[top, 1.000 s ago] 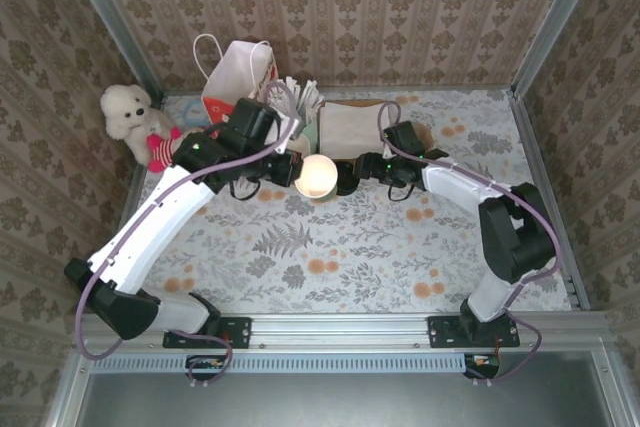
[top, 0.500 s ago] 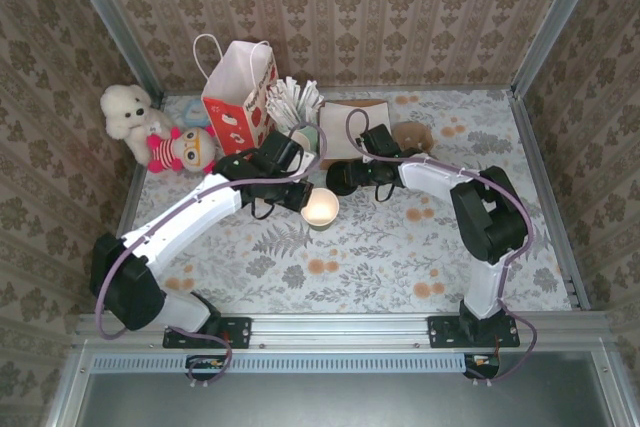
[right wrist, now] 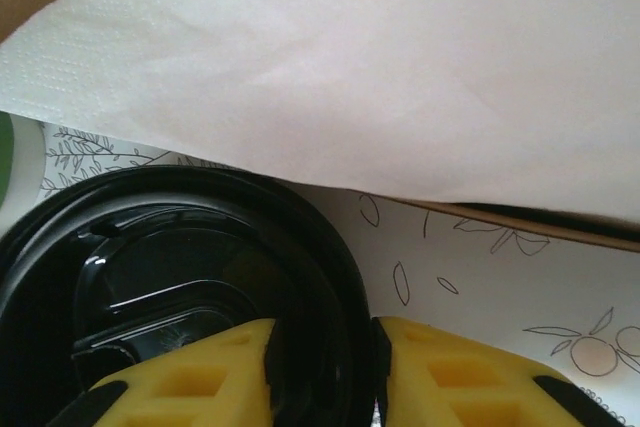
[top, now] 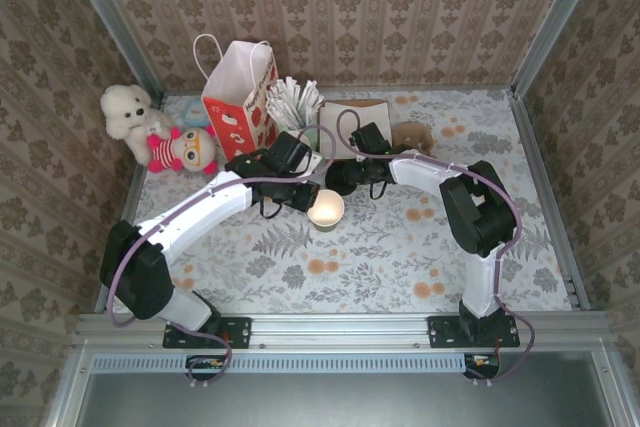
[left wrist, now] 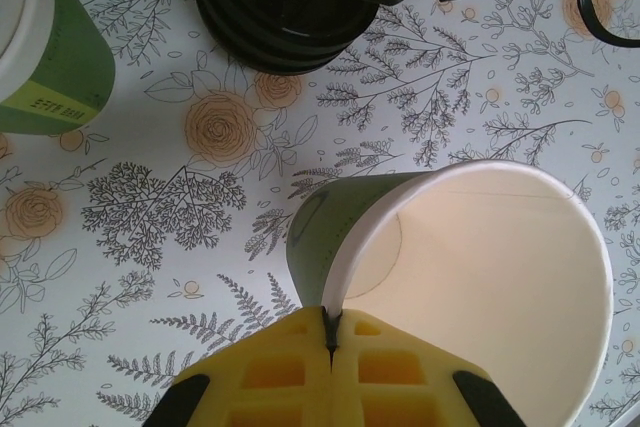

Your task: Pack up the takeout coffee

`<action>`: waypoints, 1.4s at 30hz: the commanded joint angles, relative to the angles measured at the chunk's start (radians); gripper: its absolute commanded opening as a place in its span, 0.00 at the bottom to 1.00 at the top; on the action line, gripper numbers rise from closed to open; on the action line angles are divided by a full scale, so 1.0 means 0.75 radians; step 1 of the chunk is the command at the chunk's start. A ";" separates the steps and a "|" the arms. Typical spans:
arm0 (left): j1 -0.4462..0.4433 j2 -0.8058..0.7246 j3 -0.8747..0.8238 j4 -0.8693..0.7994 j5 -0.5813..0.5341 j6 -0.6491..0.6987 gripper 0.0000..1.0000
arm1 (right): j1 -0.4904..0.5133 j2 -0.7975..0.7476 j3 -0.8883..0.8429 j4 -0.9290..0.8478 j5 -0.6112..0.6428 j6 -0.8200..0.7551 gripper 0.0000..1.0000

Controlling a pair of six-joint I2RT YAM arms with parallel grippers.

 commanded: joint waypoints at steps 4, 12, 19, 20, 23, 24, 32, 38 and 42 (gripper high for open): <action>-0.025 0.026 -0.011 0.051 0.032 -0.035 0.01 | 0.035 -0.033 0.006 -0.012 0.152 -0.027 0.22; -0.032 0.046 -0.016 0.051 0.021 -0.029 0.01 | 0.036 -0.150 -0.076 0.041 0.264 -0.037 0.16; -0.051 0.069 0.005 0.051 0.006 -0.042 0.01 | 0.035 -0.260 -0.141 0.055 0.314 -0.009 0.17; -0.057 0.075 0.009 0.051 0.001 -0.046 0.01 | 0.034 -0.273 -0.151 0.056 0.330 0.003 0.17; -0.075 0.101 0.024 0.058 -0.013 -0.068 0.02 | 0.028 -0.319 -0.179 0.039 0.379 0.045 0.16; -0.084 0.110 0.029 0.065 -0.015 -0.072 0.02 | 0.025 -0.337 -0.189 0.032 0.393 0.054 0.16; -0.107 0.180 0.084 0.063 -0.017 -0.094 0.09 | -0.009 -0.461 -0.260 -0.026 0.452 0.113 0.16; -0.107 0.195 0.087 0.100 0.002 -0.097 0.14 | -0.019 -0.545 -0.309 -0.037 0.467 0.113 0.16; -0.105 0.197 0.119 0.078 0.032 -0.084 0.19 | -0.019 -0.584 -0.346 -0.018 0.472 0.119 0.17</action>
